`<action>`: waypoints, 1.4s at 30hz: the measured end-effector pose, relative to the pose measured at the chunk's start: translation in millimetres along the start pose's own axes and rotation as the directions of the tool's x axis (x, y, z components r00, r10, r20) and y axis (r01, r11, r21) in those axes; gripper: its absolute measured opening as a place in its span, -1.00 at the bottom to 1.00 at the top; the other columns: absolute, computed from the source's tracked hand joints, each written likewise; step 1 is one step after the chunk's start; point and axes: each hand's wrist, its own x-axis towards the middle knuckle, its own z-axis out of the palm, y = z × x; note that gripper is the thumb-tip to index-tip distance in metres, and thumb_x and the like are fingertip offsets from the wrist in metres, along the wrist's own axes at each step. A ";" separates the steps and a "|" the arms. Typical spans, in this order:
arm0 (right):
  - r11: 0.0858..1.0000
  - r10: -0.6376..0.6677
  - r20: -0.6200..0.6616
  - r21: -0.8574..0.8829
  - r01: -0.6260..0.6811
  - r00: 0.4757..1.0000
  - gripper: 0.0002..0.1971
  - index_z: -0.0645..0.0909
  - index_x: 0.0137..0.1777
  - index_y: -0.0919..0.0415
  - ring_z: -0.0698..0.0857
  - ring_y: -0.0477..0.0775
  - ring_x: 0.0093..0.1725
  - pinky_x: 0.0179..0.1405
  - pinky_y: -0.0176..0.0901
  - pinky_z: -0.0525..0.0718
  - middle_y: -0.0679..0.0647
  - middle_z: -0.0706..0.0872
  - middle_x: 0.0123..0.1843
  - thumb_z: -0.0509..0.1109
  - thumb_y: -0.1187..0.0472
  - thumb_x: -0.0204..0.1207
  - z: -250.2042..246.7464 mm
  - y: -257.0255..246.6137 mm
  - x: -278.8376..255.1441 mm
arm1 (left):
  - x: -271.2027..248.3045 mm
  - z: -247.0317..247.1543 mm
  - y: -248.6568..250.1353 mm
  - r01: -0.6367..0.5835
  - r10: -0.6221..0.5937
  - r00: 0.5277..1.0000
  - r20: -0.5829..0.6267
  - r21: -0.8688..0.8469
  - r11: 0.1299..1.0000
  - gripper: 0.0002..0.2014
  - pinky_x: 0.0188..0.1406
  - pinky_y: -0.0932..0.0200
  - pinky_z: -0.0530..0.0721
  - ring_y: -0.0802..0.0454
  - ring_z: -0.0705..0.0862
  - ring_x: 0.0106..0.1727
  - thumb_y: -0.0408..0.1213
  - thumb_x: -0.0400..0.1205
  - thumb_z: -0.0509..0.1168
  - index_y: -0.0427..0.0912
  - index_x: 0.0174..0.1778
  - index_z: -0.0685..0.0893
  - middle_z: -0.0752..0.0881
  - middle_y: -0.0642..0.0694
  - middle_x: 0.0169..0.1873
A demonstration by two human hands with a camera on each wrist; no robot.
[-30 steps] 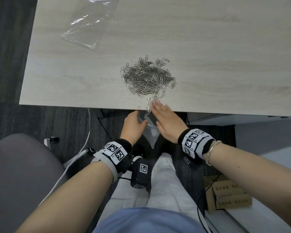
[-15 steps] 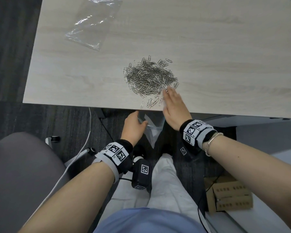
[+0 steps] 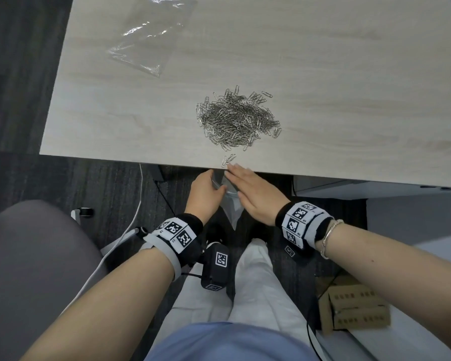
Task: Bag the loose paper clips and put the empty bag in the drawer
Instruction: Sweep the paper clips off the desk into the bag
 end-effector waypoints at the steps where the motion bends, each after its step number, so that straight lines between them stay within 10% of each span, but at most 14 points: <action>1: 1.000 0.016 -0.026 -0.001 -0.016 1.000 -0.47 0.08 0.63 0.26 -0.01 0.05 0.67 0.64 -0.14 -0.14 0.16 0.06 0.68 0.04 0.26 0.66 -3.5 0.7 2.9 | -0.5 -0.4 -0.3 -0.003 0.003 1.000 0.005 0.007 1.000 -0.69 0.05 0.02 0.60 -0.18 0.67 0.03 -0.29 0.57 0.36 -0.33 0.19 0.56 0.69 -0.23 -0.06; 8: 0.983 0.127 -0.073 -0.127 -0.135 0.989 -0.45 -0.02 0.65 0.24 -0.11 0.09 0.68 0.64 -0.08 -0.20 0.17 -0.06 0.70 0.00 0.18 0.68 -17.0 5.2 40.6 | -3.6 -5.7 -1.8 0.007 -0.007 1.000 -0.019 -0.034 0.999 -0.65 -0.01 0.26 0.49 0.04 0.61 -0.02 -0.35 0.58 0.35 -0.31 0.28 0.57 0.68 -0.14 -0.02; 20: 0.992 -0.101 0.052 -0.073 0.104 0.994 -0.42 0.17 0.60 0.29 0.04 0.08 0.66 0.62 -0.16 -0.12 0.17 0.17 0.66 -0.14 0.09 0.61 4.6 -2.3 3.1 | 0.1 -2.5 -5.2 0.010 -0.010 1.000 -0.012 -0.048 0.999 -0.76 -0.04 0.18 0.51 -0.09 0.67 0.05 -0.32 0.58 0.29 -0.30 0.14 0.59 0.69 -0.14 -0.01; 35: 0.989 0.033 -0.026 -0.141 -0.036 0.999 -0.46 -0.02 0.64 0.28 -0.09 0.09 0.68 0.60 -0.14 -0.25 0.19 -0.03 0.69 -0.01 0.18 0.70 -13.7 4.3 52.2 | -3.7 -10.3 0.2 0.022 -0.024 0.999 -0.040 -0.032 0.999 -0.65 0.06 0.36 0.37 -0.10 0.60 0.27 -0.36 0.60 0.32 -0.36 0.29 0.55 0.66 -0.23 0.23; 42: 0.990 -0.133 0.069 -0.026 0.135 0.989 -0.49 0.13 0.60 0.33 0.06 0.11 0.66 0.64 -0.09 -0.12 0.21 0.13 0.66 0.02 0.29 0.65 0.9 1.2 26.3 | -1.2 -5.3 -6.4 0.012 -0.013 1.000 -0.013 -0.077 0.997 -0.87 -0.09 0.14 0.59 -0.09 0.70 -0.04 -0.34 0.57 0.30 -0.22 0.02 0.62 0.73 -0.14 -0.11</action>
